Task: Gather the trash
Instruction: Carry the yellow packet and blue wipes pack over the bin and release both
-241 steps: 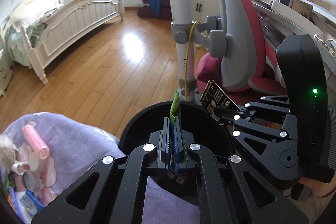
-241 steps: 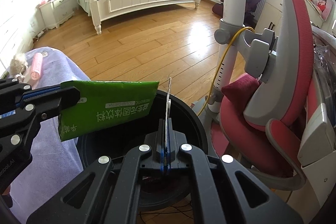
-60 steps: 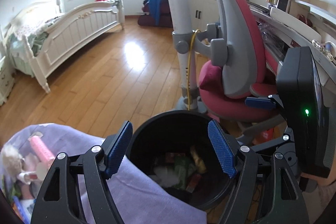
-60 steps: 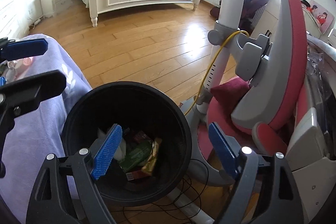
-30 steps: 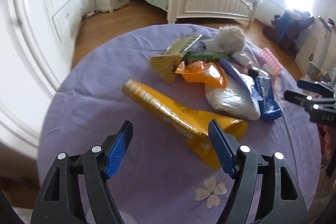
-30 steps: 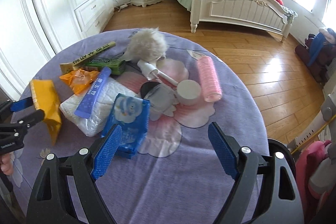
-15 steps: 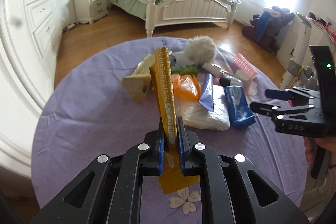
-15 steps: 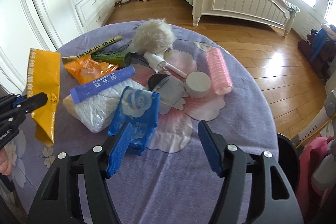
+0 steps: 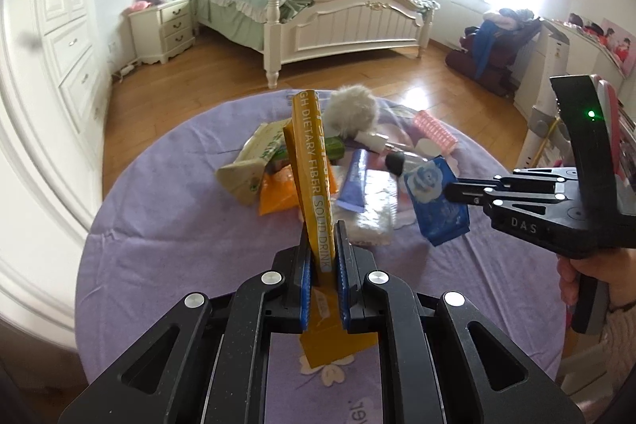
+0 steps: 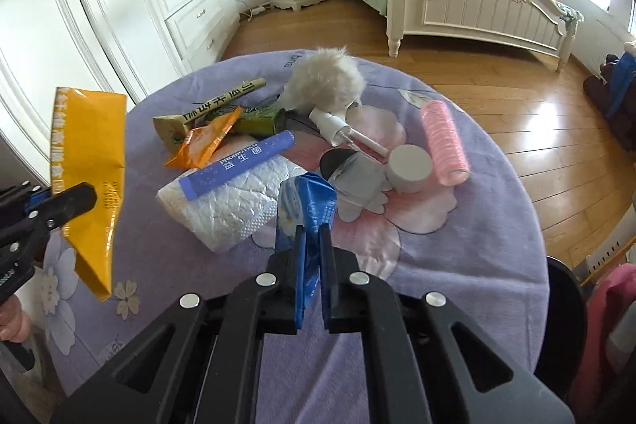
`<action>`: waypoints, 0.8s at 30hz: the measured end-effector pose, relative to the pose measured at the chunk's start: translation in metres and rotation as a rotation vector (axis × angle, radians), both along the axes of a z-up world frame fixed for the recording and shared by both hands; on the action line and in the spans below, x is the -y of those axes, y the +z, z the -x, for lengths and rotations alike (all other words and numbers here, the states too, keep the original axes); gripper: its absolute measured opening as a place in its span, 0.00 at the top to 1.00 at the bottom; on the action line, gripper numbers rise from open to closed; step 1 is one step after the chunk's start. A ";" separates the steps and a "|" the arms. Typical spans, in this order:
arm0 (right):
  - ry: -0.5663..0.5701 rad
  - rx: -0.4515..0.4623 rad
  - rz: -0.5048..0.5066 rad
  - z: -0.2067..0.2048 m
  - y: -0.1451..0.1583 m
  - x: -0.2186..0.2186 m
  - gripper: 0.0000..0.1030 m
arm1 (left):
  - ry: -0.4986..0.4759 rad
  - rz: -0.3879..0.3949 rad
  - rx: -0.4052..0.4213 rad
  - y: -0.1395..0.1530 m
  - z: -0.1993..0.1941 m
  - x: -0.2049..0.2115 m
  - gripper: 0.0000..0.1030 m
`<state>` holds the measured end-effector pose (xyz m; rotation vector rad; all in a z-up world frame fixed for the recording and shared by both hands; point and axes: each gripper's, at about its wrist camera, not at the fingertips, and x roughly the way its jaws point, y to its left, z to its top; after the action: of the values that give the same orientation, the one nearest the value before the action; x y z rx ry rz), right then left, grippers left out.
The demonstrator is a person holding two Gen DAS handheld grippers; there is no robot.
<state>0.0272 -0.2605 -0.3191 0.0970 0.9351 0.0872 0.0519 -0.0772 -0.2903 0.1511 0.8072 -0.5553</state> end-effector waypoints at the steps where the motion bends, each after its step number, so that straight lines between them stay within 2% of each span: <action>1: -0.004 0.003 -0.003 0.005 0.002 0.002 0.95 | -0.007 0.001 0.001 0.001 0.002 0.003 0.89; 7: -0.020 0.029 -0.009 0.031 0.010 0.010 0.95 | -0.044 -0.017 0.018 0.009 0.017 0.019 0.89; 12: -0.079 0.076 0.054 0.059 0.031 0.031 0.95 | -0.113 -0.023 0.032 0.015 0.030 0.047 0.89; 16: -0.163 0.089 0.109 0.081 0.039 0.064 0.95 | -0.206 -0.019 0.049 0.019 0.041 0.086 0.89; 24: -0.336 0.063 0.184 0.117 0.036 0.128 0.95 | -0.411 0.005 0.061 0.022 0.059 0.181 0.89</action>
<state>-0.0899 -0.3890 -0.2829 0.0797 0.8489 -0.3045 -0.0073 -0.2586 -0.2680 0.3318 0.7172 -0.9351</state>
